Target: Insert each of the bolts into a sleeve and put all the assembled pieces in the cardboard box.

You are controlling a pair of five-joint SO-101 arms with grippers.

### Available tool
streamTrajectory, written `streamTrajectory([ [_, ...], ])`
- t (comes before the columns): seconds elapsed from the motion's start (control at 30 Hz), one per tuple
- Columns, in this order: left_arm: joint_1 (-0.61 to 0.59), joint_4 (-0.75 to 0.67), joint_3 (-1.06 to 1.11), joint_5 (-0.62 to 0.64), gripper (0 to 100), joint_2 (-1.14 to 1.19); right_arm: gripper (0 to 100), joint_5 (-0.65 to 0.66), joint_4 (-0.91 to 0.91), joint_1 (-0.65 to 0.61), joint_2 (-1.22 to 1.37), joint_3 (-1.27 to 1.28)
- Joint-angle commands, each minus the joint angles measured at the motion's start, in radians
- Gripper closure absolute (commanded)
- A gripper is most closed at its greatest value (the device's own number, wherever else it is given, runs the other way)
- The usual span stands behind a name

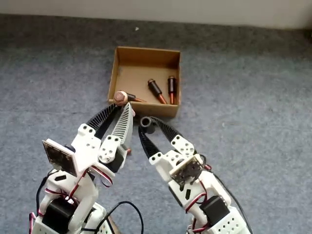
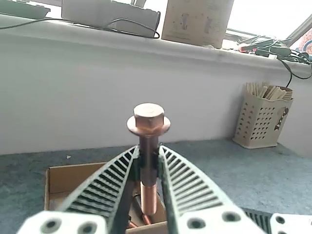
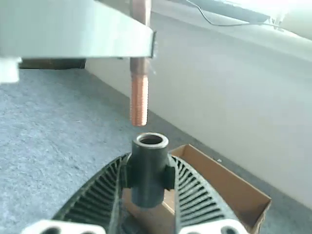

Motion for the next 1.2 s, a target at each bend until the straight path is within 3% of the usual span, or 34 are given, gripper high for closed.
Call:
streamTrajectory([
  [0.0,0.053,-0.025,-0.013,0.029,99,-0.010,99.2,0.015,-0.056,-0.025,-0.015,0.071],
  [0.13,0.108,-0.021,-0.008,0.025,99,-0.010,99.2,0.014,-0.067,-0.022,-0.015,0.081],
  [1.07,0.145,0.063,-0.142,0.023,99,-0.013,99.2,0.015,-0.038,-0.025,-0.015,0.108],
  [1.17,0.186,0.063,-0.142,-0.032,99,-0.013,99.2,0.017,-0.022,-0.025,-0.015,0.110],
])
